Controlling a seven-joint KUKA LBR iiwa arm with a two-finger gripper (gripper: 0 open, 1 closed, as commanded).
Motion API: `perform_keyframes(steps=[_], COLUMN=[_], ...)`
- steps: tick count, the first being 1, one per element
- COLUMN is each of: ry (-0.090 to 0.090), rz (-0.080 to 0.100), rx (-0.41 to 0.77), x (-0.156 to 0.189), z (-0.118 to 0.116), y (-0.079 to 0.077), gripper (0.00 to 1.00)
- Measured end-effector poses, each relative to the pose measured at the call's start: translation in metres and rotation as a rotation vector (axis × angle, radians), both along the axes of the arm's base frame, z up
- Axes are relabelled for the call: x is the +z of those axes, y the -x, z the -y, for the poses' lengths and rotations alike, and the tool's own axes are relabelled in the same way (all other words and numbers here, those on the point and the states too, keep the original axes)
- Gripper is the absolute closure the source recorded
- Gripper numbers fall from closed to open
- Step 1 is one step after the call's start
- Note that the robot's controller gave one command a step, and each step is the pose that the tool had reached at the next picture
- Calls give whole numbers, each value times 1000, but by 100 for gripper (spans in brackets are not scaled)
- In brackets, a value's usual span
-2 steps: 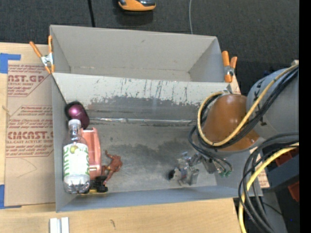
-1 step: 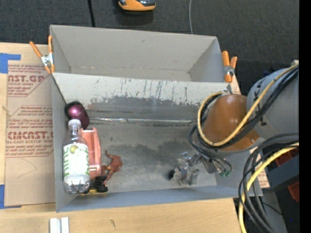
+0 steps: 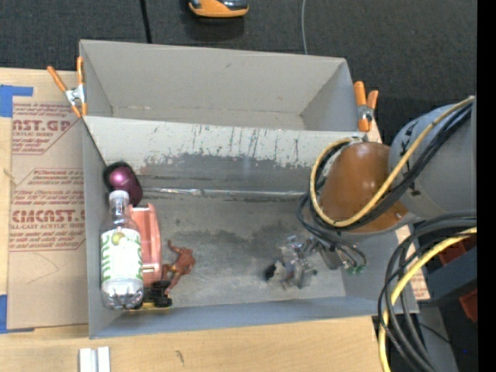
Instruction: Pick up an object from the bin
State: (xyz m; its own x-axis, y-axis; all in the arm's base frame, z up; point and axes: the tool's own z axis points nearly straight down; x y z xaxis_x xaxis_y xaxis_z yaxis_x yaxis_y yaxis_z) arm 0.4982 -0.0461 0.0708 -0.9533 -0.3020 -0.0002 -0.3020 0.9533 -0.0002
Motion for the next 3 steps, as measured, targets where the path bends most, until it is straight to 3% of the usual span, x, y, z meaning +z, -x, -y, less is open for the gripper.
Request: perform_keyframes(steps=[1, 2, 3], ry=[0, -1, -1], rz=[0, 1, -4], rx=[-5, 2, 11], x=[-1, 9, 21], z=[-12, -17, -19], y=[-31, -12, -7], gripper=[100, 100, 100])
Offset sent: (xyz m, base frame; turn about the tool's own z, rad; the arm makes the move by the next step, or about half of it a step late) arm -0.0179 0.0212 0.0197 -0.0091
